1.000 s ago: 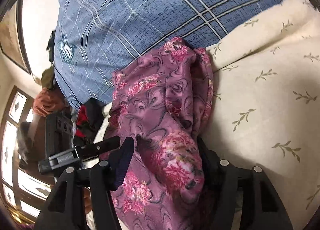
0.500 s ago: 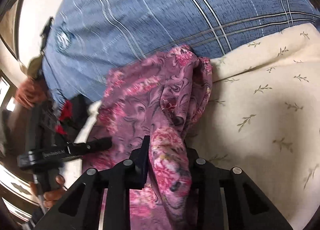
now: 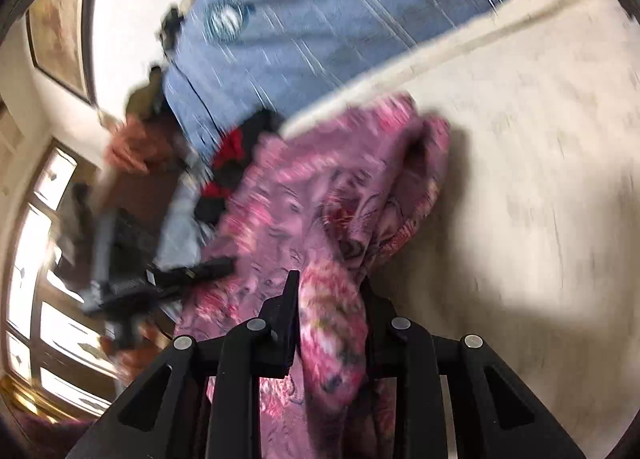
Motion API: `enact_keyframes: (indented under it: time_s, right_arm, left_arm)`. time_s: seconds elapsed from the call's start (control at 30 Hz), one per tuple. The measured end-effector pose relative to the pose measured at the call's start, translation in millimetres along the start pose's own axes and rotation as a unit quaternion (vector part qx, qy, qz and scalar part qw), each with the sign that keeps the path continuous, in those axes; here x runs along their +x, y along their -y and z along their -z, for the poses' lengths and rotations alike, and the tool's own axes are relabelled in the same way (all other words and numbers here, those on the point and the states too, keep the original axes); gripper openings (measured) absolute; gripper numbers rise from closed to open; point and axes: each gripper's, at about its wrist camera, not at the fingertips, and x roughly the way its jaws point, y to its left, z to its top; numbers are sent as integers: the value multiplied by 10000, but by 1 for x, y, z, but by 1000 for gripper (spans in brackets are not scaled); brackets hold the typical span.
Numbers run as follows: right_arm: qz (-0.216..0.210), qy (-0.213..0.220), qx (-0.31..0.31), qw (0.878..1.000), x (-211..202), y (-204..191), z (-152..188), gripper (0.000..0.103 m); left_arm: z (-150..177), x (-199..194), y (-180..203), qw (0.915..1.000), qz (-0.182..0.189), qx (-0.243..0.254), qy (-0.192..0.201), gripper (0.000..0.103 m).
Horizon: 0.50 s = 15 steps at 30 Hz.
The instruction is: Fold small clothes
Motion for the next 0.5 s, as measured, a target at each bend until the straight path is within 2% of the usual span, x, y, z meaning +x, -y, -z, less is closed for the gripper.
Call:
enact_keyframes:
  time_s: [0.03, 0.07, 0.1, 0.13, 0.2, 0.23, 0.3, 0.4, 0.5]
  right_arm:
    - [359, -172, -113, 9991, 8, 2, 12, 30]
    - [580, -258, -180, 9978, 13, 5, 21, 32]
    - [551, -214, -195, 9981, 12, 6, 24, 33]
    - [564, -162, -148, 9982, 6, 6, 23, 39]
    - [620, -74, -62, 9980, -7, 4, 14, 40]
    - [599, 133, -45, 9981, -18, 4, 6, 40]
    - [677, 600, 10, 9959, -37, 5, -18, 40]
    - [666, 858, 56, 9941, -35, 6, -56, 40]
    - [577, 770, 84, 9953, -11, 6, -79, 40]
  left_arm:
    - [4, 6, -5, 9999, -129, -20, -64, 34]
    - [8, 10, -12, 9998, -90, -99, -115, 38]
    - [9, 8, -18, 9997, 73, -219, -120, 38]
    - [8, 2, -22, 9992, 223, -299, -111, 38]
    - [3, -16, -20, 9995, 232, -162, 156, 38]
    - [-6, -29, -15, 9991, 137, 24, 407, 39]
    - [-23, -39, -6, 9979, 82, 230, 608, 60]
    - [-63, -37, 7, 9955, -131, 408, 848, 65]
    - [-99, -14, 3, 9984, -12, 213, 523, 65]
